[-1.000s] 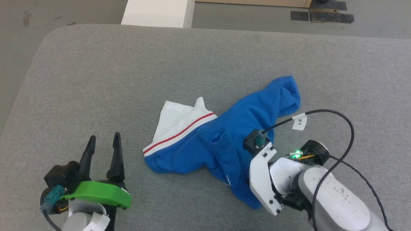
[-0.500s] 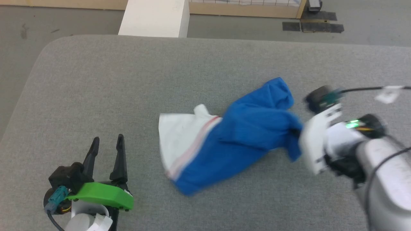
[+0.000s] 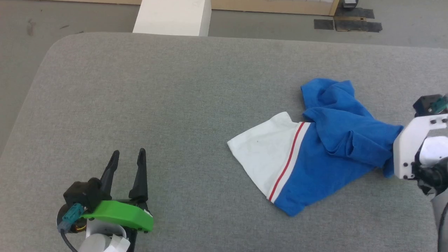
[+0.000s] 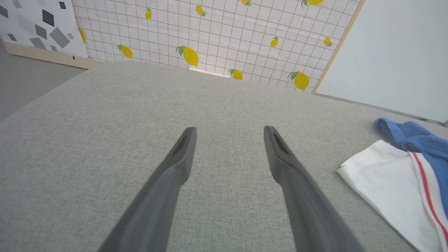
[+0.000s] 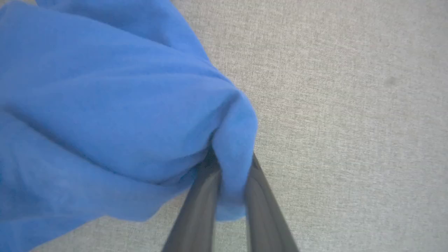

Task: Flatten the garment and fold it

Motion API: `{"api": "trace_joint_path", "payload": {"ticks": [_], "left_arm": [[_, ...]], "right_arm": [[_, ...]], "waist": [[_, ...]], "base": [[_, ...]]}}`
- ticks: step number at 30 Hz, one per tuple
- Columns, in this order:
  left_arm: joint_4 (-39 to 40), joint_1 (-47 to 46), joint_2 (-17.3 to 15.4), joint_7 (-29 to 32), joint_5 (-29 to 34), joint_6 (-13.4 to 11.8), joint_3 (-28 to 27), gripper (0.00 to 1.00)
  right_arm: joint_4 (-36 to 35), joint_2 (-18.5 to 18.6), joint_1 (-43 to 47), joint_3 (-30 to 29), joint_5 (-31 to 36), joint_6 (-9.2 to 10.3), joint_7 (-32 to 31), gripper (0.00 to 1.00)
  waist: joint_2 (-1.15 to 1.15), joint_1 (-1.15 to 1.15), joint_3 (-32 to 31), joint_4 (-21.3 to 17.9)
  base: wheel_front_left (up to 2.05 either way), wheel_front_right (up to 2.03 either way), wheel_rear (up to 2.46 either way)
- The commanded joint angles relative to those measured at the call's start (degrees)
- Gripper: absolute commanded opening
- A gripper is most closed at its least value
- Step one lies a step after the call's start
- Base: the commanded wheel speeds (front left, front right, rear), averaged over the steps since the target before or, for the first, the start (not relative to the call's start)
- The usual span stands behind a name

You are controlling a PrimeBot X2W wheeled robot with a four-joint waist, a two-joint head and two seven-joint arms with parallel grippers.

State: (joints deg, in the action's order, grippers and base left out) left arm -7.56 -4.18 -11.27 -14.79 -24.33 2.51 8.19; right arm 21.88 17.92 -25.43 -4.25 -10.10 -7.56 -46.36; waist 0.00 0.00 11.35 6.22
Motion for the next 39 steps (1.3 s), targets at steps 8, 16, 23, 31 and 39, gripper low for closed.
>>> {"api": "trace_joint_path", "payload": {"ticks": [8, 16, 23, 31, 39], "left_arm": [[-1.11, -0.59, 0.07, -0.20, 0.56, 0.97, 0.08, 1.00], [-1.49, 1.11, -0.26, -0.19, 0.23, 0.79, -0.26, 1.00], [-1.13, 2.47, -0.24, -0.02, -0.11, 0.47, 0.07, 1.00], [-0.84, 2.76, -0.07, 0.53, -0.42, 0.38, 0.92, 1.00], [-2.37, -4.49, 0.48, 6.71, -0.65, 0.88, 3.65, 1.00]], "right_arm": [[-0.97, -3.20, 1.64, -1.45, 0.18, 0.08, 8.37, 1.00], [-11.24, -5.76, 5.89, -5.13, -2.93, 0.08, 25.21, 1.00], [-16.54, -10.67, 14.74, -9.43, -1.96, 0.08, 39.96, 1.00], [-15.78, -14.19, 22.55, -11.99, -2.21, 0.08, 44.86, 1.00], [-16.24, -14.89, 22.02, -12.75, -2.08, 0.08, 44.98, 1.00]], "waist": [[0.00, 0.00, -1.37, -0.49], [0.00, 0.00, -4.98, -2.47], [0.00, 0.00, -6.88, -3.72], [0.00, 0.00, -7.35, -5.14], [0.00, 0.00, -5.14, -6.35]], "base": [[0.00, 0.00, 0.00], [0.00, 0.00, 0.00], [0.00, 0.00, 0.00], [0.00, 0.00, 0.00], [0.00, 0.00, 0.00]]}}
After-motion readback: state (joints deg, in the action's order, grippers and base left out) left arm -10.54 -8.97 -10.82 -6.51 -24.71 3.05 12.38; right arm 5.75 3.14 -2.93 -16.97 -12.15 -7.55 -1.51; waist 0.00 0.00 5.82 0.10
